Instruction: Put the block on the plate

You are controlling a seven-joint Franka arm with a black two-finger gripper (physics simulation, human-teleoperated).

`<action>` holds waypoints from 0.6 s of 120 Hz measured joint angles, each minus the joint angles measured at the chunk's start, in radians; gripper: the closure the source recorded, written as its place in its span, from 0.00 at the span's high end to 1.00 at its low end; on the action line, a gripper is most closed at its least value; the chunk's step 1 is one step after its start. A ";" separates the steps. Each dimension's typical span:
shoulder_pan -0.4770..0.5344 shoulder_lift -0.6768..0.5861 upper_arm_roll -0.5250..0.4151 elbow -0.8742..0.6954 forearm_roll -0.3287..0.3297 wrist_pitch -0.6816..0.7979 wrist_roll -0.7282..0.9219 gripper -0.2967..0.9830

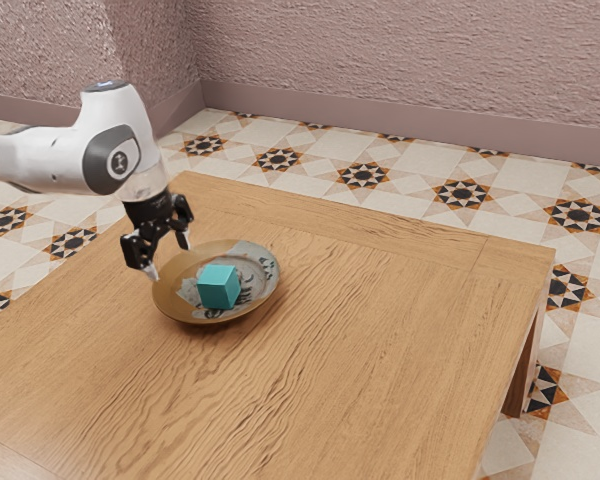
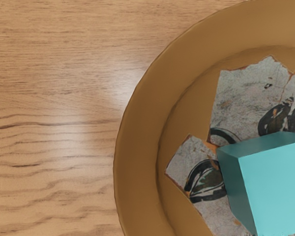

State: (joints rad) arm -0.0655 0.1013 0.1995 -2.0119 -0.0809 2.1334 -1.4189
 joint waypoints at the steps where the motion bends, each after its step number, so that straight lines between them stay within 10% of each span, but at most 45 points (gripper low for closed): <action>1: 0.002 -0.002 0.000 0.000 0.000 -0.002 0.016 0.76; 72: 0.014 -0.056 -0.013 0.241 0.000 -0.302 1.072 0.77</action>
State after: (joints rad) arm -0.0514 0.0454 0.1868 -1.7713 -0.0808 1.8314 -0.3468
